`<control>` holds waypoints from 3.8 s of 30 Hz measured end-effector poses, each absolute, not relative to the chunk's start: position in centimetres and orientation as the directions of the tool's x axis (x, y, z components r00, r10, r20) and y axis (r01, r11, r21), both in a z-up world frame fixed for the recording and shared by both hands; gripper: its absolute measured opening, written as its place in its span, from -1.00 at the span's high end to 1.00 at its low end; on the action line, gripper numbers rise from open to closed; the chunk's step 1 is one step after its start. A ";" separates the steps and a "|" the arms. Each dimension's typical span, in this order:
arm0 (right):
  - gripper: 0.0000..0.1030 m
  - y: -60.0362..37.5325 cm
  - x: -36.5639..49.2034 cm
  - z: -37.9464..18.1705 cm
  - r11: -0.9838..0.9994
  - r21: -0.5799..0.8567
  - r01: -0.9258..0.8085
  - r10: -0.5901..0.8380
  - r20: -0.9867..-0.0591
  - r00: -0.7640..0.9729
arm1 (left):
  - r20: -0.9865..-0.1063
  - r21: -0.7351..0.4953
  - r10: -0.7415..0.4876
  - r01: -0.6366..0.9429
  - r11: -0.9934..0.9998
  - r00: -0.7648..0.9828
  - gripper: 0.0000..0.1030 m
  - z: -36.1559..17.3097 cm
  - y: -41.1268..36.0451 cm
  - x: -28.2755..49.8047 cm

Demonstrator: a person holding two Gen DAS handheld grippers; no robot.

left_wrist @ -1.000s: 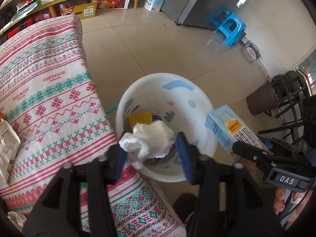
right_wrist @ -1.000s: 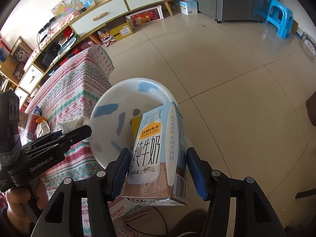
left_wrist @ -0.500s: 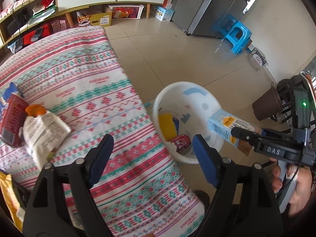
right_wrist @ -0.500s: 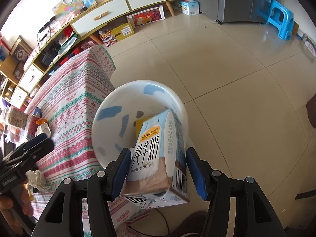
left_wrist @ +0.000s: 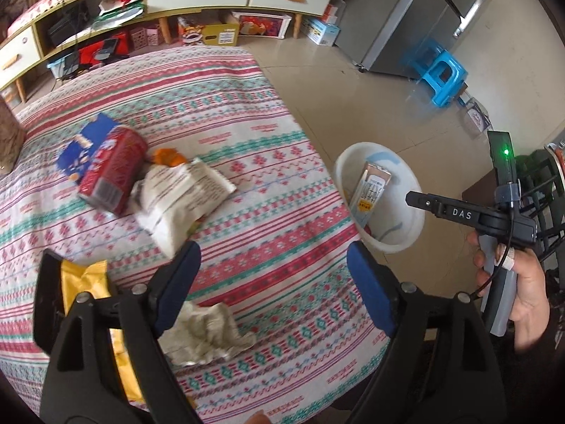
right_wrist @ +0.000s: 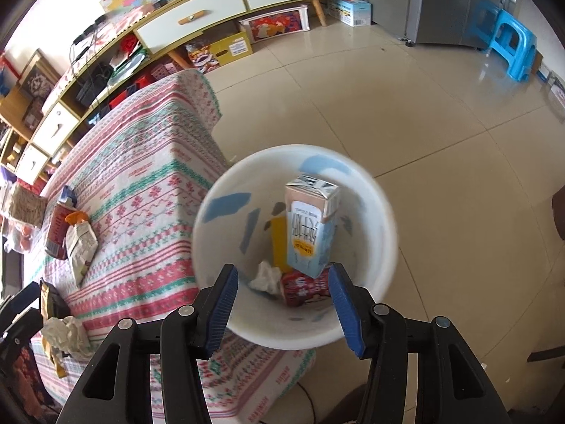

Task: Collect trash
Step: 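Move the left tool back over the table, then grasp the red Drink Milk can with the left tool, then grasp the white snack bag with the right tool and lift it, then carry the white bag over the bucket and open the right tool while the left tool carries the can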

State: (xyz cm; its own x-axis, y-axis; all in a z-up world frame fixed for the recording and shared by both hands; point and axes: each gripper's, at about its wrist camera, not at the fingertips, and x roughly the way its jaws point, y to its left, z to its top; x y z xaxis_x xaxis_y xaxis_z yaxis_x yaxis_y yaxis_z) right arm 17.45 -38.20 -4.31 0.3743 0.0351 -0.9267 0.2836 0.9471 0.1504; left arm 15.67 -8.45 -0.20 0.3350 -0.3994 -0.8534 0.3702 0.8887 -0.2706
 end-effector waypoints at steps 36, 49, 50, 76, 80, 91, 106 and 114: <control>-0.65 -25.4 23.8 -5.0 0.981 0.171 0.095 0.133 -0.938 0.321 | -0.884 -0.278 -0.282 0.064 0.958 0.373 -0.80 -3.1 6.0 24.1; -0.65 -23.9 26.2 -6.3 0.973 0.212 0.088 0.177 -0.937 0.301 | -0.904 -0.280 -0.306 0.130 0.951 0.297 -0.22 -7.4 1.2 28.9; -0.65 -23.8 26.3 -6.4 0.973 0.213 0.084 0.179 -0.937 0.300 | -0.910 -0.271 -0.299 0.135 0.953 0.288 -0.21 -7.6 1.2 28.9; -0.84 -12.5 29.3 -9.0 0.979 0.139 -0.148 0.176 -0.943 0.281 | -0.896 -0.273 -0.268 0.036 0.961 0.353 -0.13 -2.6 8.4 23.5; -0.88 -11.6 29.8 -10.2 0.984 0.092 -0.155 0.134 -0.948 0.289 | -0.896 -0.271 -0.263 0.030 0.962 0.359 -0.13 -2.4 8.8 22.8; -0.70 -10.1 28.8 -10.1 0.979 0.037 -0.199 0.102 -0.940 0.327 | -0.884 -0.287 -0.280 0.039 0.957 0.375 -0.13 -1.8 9.5 20.5; -0.09 -12.7 24.6 -6.6 0.972 0.105 -0.212 0.176 -0.920 0.351 | -0.865 -0.313 -0.305 0.046 0.949 0.399 -0.13 -1.1 7.9 18.0; -0.09 -17.3 23.6 -4.4 0.982 0.115 -0.149 0.165 -0.907 0.387 | -0.863 -0.311 -0.319 0.085 0.947 0.392 -0.13 -1.2 5.0 18.2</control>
